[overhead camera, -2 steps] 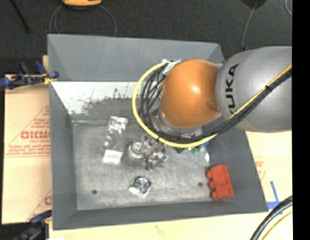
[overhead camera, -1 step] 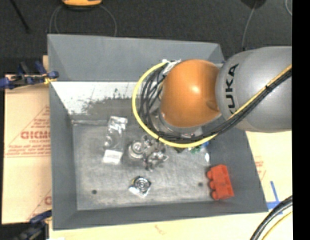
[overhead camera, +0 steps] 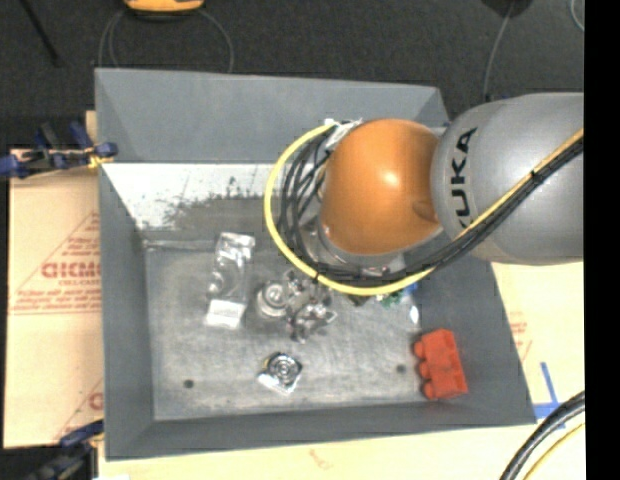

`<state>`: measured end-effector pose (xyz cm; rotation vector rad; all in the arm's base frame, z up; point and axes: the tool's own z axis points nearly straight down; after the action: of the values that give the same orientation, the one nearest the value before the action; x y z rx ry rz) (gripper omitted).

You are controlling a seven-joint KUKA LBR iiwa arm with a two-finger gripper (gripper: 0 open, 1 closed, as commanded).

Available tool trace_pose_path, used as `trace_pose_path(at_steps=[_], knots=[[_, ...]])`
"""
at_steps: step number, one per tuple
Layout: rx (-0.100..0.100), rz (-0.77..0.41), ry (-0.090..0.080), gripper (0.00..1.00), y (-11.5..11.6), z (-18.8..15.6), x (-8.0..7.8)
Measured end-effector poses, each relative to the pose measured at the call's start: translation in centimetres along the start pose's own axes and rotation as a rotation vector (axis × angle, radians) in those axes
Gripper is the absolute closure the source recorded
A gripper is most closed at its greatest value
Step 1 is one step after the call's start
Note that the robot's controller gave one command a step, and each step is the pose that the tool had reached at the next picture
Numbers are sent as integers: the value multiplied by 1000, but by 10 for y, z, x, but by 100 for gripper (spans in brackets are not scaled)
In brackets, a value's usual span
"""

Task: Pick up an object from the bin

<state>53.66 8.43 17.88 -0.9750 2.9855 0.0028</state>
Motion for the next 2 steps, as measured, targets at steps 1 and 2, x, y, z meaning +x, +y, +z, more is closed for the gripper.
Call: trace_pose_path(at_steps=[1, 2], knots=[[0, 1, 0, 100, 0, 0, 0], [0, 1, 0, 100, 0, 0, 0]])
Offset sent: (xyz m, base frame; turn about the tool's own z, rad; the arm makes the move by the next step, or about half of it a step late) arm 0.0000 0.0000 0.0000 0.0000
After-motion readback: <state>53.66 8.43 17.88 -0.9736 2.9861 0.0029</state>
